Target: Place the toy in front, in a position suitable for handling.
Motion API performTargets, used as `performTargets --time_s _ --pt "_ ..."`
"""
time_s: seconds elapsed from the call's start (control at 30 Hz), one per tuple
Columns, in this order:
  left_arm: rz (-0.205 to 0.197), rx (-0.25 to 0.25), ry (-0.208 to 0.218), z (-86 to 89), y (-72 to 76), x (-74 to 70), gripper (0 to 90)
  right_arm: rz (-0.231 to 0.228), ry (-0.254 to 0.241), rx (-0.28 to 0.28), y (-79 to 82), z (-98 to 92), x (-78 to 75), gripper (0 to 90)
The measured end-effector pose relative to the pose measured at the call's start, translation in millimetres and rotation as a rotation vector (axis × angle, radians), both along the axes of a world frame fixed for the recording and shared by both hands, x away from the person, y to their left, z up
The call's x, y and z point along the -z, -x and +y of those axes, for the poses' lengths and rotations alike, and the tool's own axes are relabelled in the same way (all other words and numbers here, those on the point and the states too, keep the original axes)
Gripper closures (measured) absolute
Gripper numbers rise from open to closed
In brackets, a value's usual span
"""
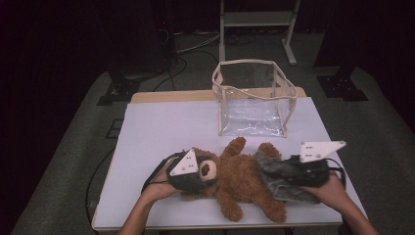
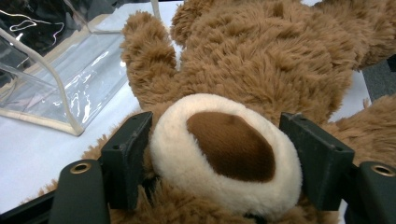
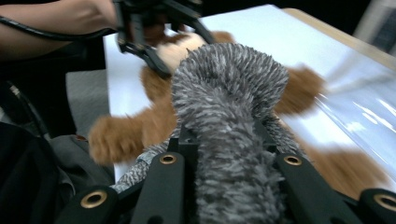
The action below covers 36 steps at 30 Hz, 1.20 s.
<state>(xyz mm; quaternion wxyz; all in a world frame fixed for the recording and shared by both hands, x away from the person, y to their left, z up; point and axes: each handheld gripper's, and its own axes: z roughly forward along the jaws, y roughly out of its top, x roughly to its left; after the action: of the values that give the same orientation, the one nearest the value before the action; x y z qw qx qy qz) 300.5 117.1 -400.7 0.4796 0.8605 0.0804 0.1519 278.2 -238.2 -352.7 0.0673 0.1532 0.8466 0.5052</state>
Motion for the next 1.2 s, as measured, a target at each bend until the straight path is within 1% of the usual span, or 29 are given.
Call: performTargets --time_s 0.07,0.1,0.13,0.2,0.23,0.27,0.33,0.4,0.5,0.6,0.77,0.87,0.93,1.0,1.1,1.13,1.2 --pt "-0.001 -0.001 -0.001 -0.6 -0.4 -0.1 28.7 -0.007 0.013 -0.037 -4.7 22.8 -0.2 72.4" --pt "-0.001 -0.002 0.001 -1.0 -0.3 0.0 28.6 -0.005 0.015 -0.048 -6.5 31.1 0.3 72.4" --pt "-0.002 -0.001 0.0 -1.1 -0.4 0.1 28.7 -0.012 0.029 -0.067 -9.5 44.0 1.6 72.4" --pt "-0.003 -0.003 -0.001 -1.0 -0.4 0.3 28.7 -0.016 0.04 -0.085 -12.7 59.8 4.7 72.1" --pt "-0.006 -0.003 -0.006 -0.6 -0.5 0.4 28.7 -0.021 0.06 -0.09 -14.3 68.7 7.8 72.1" --pt "-0.008 -0.004 -0.007 -0.5 -0.4 0.6 28.7 -0.039 0.08 -0.096 -15.7 74.2 11.3 72.1" --pt "-0.01 0.0 -0.01 0.9 -0.6 0.8 28.6 -0.045 0.093 -0.091 -16.4 77.9 16.4 72.3" --pt "-0.012 0.011 -0.009 3.1 -1.0 -1.0 28.3 -0.056 0.11 -0.075 -14.8 75.8 20.0 72.5" --pt "-0.015 0.019 -0.003 7.5 -0.2 -4.6 27.5 -0.046 0.095 -0.066 -11.9 68.9 23.2 72.5" --pt "-0.021 0.025 0.001 14.8 1.7 -7.3 25.9 -0.03 0.063 -0.06 -11.5 61.9 26.2 72.5" --pt "-0.009 0.011 0.019 30.3 2.2 -9.0 23.4 -0.03 0.059 -0.057 -10.5 55.6 27.4 72.5" --pt "0.018 0.006 0.047 38.6 -0.8 -4.8 25.9 -0.033 0.065 -0.053 -10.4 52.6 27.0 72.5" --pt "0.045 0.01 0.048 39.8 -2.5 0.6 30.9 -0.031 0.072 -0.046 -11.2 49.5 26.5 72.5" --pt "0.079 0.014 0.069 39.2 -3.0 5.7 34.3 -0.026 0.079 -0.039 -11.7 46.8 25.8 72.6" --pt "0.095 0.016 0.081 34.9 0.8 7.4 37.3 -0.025 0.097 -0.028 -13.2 40.4 23.7 72.6" --pt "0.095 0.024 0.073 31.7 3.4 7.6 37.9 -0.024 0.101 -0.026 -13.7 38.8 23.1 72.6" --pt "0.094 0.024 0.074 27.5 6.2 8.0 38.4 -0.006 0.095 -0.018 -15.8 36.0 21.0 72.6"
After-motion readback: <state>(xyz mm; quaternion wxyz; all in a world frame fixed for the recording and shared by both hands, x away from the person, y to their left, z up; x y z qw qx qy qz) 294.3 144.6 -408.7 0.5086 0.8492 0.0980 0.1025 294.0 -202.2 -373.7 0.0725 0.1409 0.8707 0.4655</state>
